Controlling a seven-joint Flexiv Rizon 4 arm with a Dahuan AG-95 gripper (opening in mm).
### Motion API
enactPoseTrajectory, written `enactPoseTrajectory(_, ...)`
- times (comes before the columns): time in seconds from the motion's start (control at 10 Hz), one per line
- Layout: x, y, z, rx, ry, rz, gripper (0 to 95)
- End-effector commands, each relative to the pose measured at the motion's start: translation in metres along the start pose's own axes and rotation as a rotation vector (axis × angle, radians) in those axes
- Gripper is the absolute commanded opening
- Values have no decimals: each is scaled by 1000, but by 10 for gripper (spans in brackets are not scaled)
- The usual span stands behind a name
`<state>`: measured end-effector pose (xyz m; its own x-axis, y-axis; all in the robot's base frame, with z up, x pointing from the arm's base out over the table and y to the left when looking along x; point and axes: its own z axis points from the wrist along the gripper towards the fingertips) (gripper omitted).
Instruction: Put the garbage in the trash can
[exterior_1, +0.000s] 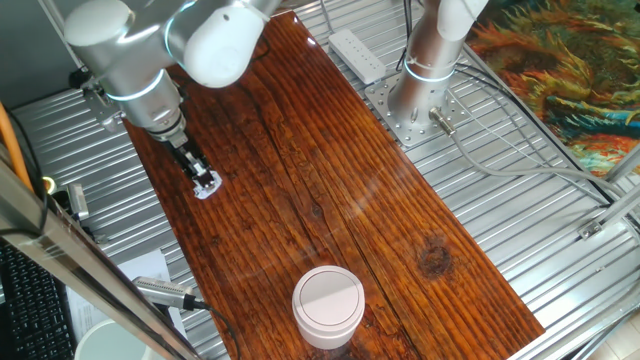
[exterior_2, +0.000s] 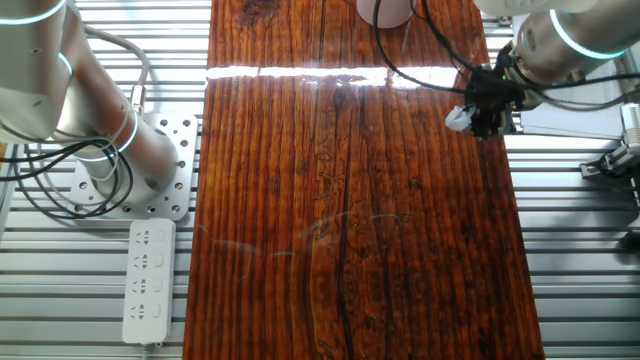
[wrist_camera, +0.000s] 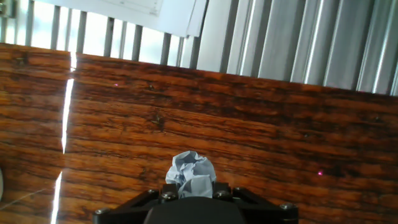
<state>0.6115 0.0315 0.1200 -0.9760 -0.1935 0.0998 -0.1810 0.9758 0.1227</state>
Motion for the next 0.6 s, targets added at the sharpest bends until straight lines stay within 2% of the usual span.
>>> enactPoseTrajectory(0.1,1,0,0,-48,17,-108,0)
enactPoseTrajectory(0.3,1,10,-3,-78,37,-100,0)
enactPoseTrajectory(0.4,2,27,-9,-110,44,-76,0)
enactPoseTrajectory(0.6,7,57,-19,-118,52,-57,0)
